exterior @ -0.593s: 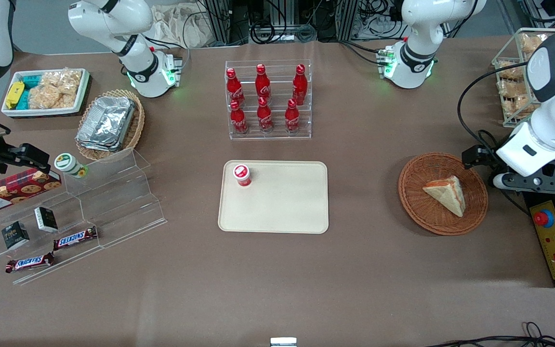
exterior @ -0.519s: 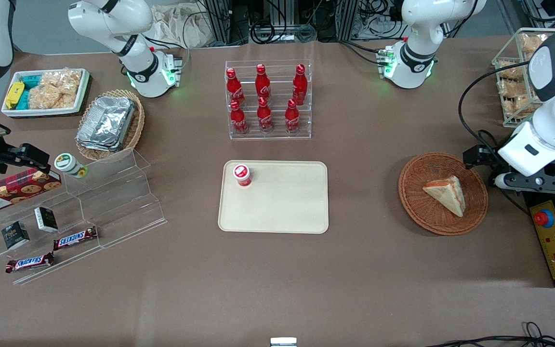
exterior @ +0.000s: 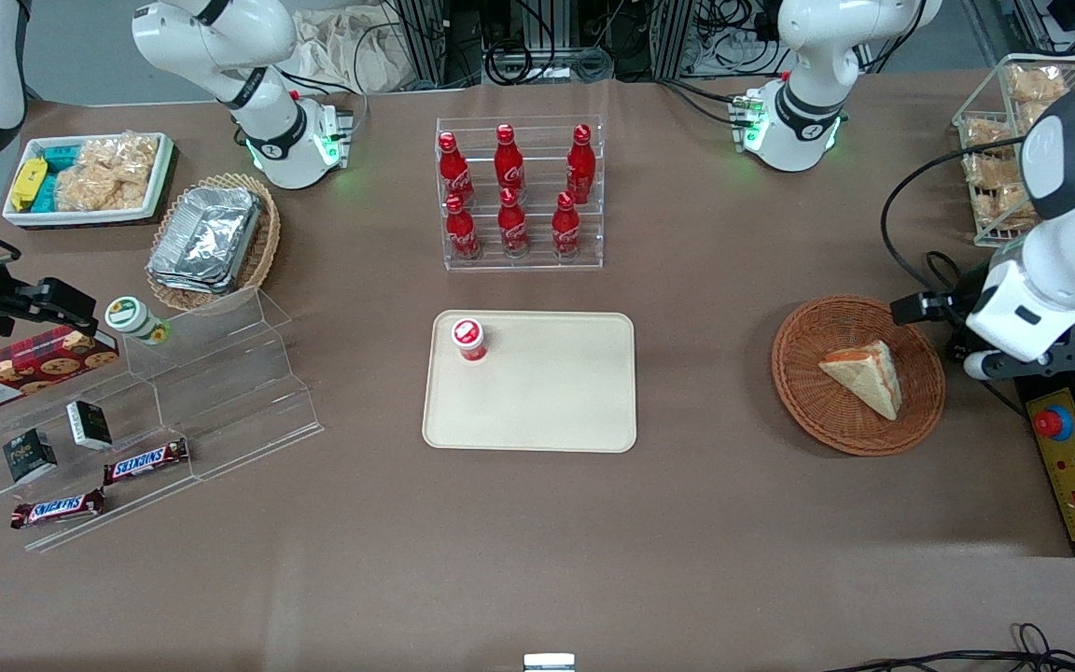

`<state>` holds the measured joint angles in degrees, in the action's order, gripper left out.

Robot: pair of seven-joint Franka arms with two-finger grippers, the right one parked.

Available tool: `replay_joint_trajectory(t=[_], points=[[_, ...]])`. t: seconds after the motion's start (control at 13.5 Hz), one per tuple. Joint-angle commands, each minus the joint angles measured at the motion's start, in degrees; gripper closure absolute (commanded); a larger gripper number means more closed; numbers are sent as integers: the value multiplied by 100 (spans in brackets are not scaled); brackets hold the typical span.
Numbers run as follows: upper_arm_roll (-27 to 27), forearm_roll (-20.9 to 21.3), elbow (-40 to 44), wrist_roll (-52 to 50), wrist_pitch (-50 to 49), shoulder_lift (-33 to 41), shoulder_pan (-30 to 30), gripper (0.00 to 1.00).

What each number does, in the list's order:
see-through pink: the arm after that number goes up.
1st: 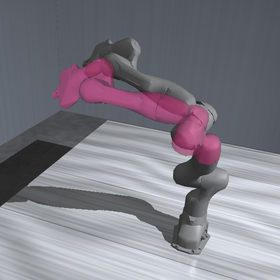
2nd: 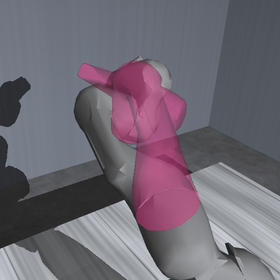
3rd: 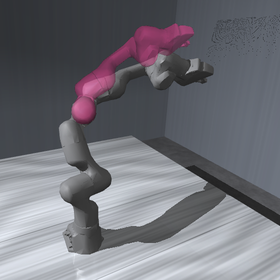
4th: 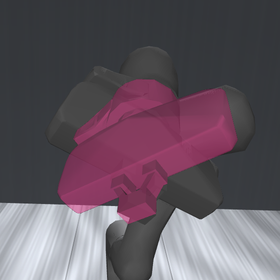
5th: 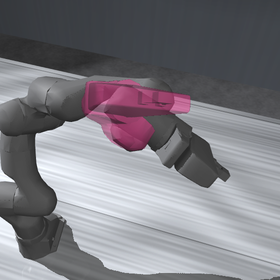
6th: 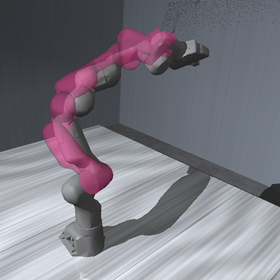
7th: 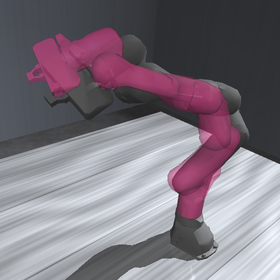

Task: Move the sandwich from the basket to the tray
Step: 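Lower the open left gripper over the wrapped sandwich in the wicker basket, then close the left gripper on the sandwich and lift it from the basket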

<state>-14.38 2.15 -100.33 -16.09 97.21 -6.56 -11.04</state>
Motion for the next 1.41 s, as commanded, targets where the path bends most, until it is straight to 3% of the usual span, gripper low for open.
replay_joint_trajectory(t=[0.0, 0.44, 0.89, 1.19, 1.26, 1.33], points=[[14, -21, -738, -878, 733, 145, -30, 0], [50, 67, -2357, -2712, 3011, -2, -276, 0], [199, 927, -2439, -3961, 3574, -792, -285, 0], [261, 1130, -2404, -4394, 3822, -1136, -276, 0], [261, 1130, -2308, -4420, 3823, -1189, -276, 28], [261, 1130, -2246, -4586, 3796, -1198, -276, 94]])
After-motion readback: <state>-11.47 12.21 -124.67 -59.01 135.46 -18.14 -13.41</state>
